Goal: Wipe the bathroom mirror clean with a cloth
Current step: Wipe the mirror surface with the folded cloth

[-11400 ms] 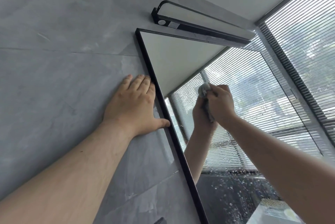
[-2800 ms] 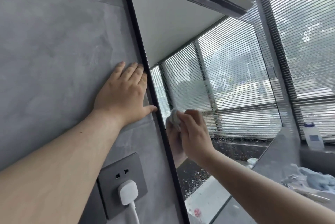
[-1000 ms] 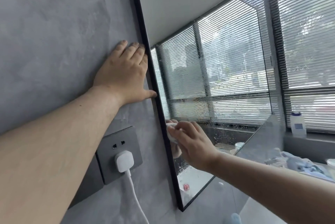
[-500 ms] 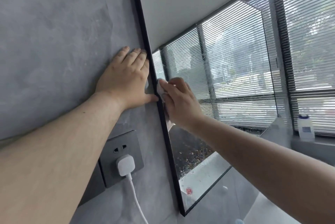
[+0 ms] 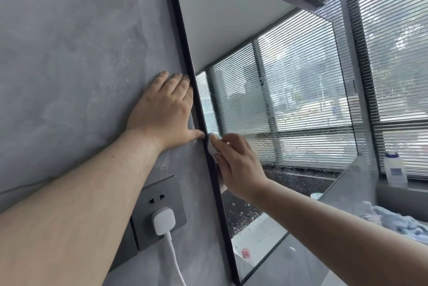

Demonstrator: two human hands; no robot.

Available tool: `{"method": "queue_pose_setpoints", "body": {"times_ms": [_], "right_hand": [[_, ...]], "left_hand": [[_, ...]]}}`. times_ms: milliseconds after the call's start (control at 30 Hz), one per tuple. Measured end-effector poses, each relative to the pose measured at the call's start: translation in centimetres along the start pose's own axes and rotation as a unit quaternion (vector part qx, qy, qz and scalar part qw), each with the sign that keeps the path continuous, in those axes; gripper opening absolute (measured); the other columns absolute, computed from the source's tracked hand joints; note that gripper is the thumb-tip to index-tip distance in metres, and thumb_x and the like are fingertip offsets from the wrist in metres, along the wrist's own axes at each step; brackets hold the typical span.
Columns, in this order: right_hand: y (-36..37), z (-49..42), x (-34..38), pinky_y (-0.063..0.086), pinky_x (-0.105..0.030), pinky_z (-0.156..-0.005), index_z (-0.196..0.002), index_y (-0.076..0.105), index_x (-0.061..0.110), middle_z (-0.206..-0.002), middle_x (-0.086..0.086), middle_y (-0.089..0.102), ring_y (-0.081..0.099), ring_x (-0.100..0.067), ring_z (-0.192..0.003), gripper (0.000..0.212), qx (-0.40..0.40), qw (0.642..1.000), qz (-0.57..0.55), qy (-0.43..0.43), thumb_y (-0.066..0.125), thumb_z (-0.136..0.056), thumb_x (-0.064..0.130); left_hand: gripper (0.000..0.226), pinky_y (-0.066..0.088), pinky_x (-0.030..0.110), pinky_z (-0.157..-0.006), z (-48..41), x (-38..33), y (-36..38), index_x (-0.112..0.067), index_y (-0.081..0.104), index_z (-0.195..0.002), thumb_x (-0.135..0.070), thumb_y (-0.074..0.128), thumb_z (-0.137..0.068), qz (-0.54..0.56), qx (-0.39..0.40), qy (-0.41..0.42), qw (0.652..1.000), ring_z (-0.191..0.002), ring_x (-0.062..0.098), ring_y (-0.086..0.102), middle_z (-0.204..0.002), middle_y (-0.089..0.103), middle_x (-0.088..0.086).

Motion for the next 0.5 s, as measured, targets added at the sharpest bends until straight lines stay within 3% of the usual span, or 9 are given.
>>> {"method": "queue_pose_setpoints", "body": {"times_ms": [300, 500], "right_hand": [[-0.2, -11.8, -2.9, 0.045, -0.037, -0.089, -0.129, 0.066, 0.013, -0.115, -0.013, 0.059, 0.056, -0.034, -0.105, 0.038, -0.040, 0.992, -0.025, 0.120, 0.051, -0.095, 0.019], [-1.5, -17.0, -11.0, 0.044, -0.029, -0.093, -0.127, 0.069, 0.015, -0.111, -0.004, 0.055, 0.052, -0.015, -0.100, 0.031, -0.084, 0.960, -0.072, 0.258, 0.049, -0.103, 0.023]], "left_hand": [[0.112, 0.006, 0.044, -0.123, 0.0, 0.0, 0.1, -0.004, 0.031, -0.151, -0.085, 0.041, -0.074, 0.012, 0.007, 0.001, 1.000, -0.149, 0.026, 0.021, -0.160, 0.029, 0.013], [0.107, 0.010, 0.045, -0.123, 0.0, 0.2, -0.1, -0.003, 0.036, -0.149, -0.081, 0.038, -0.076, 0.021, -0.008, 0.005, 1.000, -0.148, 0.026, 0.026, -0.158, 0.033, 0.013]]}}
Point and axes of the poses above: each hand's wrist, its own z-axis away from the middle knuckle, its own y-axis out of the palm, x = y × z, the point moved 10 cm from there along -z, towards the middle knuckle
